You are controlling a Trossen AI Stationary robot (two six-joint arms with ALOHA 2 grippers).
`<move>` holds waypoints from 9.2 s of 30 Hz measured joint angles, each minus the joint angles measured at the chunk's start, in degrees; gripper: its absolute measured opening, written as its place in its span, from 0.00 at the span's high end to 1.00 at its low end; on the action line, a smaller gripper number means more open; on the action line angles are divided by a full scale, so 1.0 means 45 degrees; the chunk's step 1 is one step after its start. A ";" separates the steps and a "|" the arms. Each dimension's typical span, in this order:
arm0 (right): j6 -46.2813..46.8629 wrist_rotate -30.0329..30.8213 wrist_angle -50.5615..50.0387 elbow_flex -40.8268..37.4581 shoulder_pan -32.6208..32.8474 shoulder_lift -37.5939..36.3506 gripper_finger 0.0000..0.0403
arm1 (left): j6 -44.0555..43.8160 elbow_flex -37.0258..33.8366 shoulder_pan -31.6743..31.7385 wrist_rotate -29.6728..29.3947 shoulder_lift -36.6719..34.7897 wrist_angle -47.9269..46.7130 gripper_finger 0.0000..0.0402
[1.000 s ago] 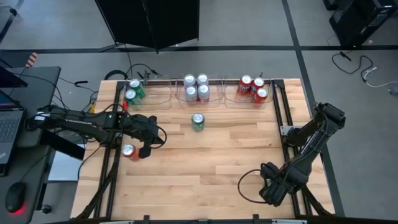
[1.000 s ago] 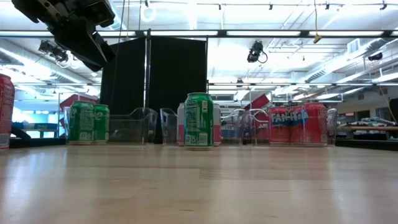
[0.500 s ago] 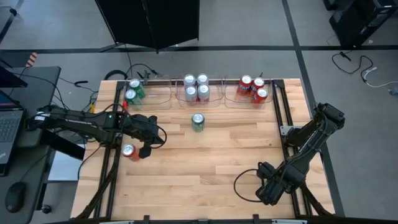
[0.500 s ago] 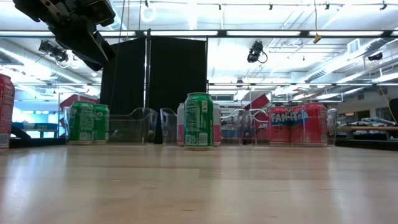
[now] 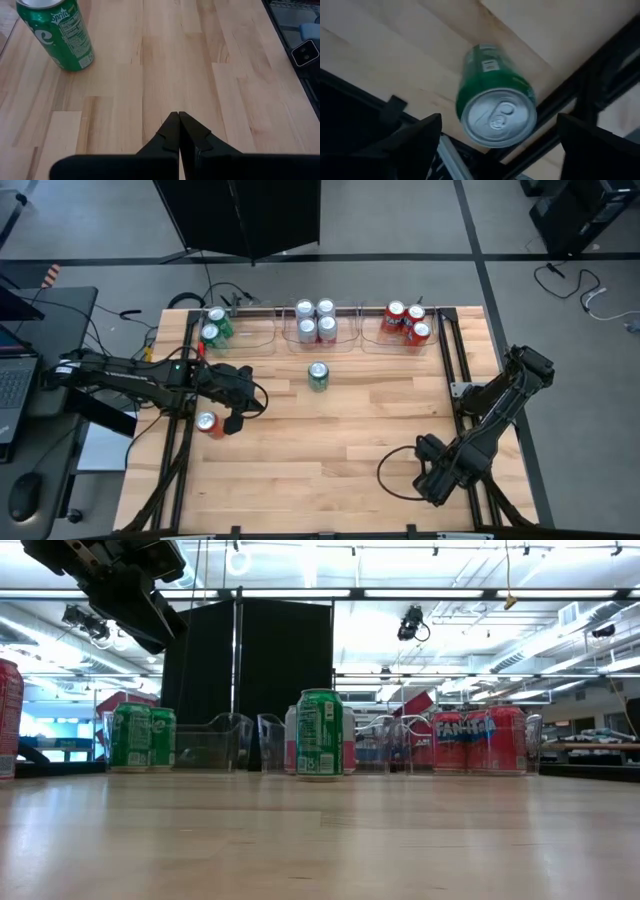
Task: Sort soda cans
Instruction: Move the green soda can to the top center of the table, then put the red soda can into the top right transparent bin, then put the green soda can into the top left transparent bin
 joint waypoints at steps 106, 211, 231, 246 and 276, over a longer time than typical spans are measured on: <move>-1.9402 0.2294 -0.2400 1.2540 -1.0294 1.0384 0.21 | -0.0661 0.0000 -0.0005 -0.0136 0.0000 -0.1379 1.00; -2.1730 0.5255 1.5815 -0.1293 -0.7088 0.1899 1.00 | -1.1291 0.3503 -0.4163 -0.0165 0.2963 -1.2705 0.16; -2.1631 0.5250 1.5830 -0.1293 -0.7088 0.1899 1.00 | -1.1707 0.4053 -0.4163 -0.0253 0.2977 -1.1606 0.16; -2.1009 0.4556 1.5820 -0.1288 -0.7088 0.1904 1.00 | -1.1289 0.3248 -0.4163 -0.0412 0.2975 -1.1091 0.20; -2.0030 0.4478 1.6691 -0.0760 -0.7751 0.1914 0.99 | -0.5782 0.1101 -0.3551 -0.4672 0.3395 -0.4057 0.99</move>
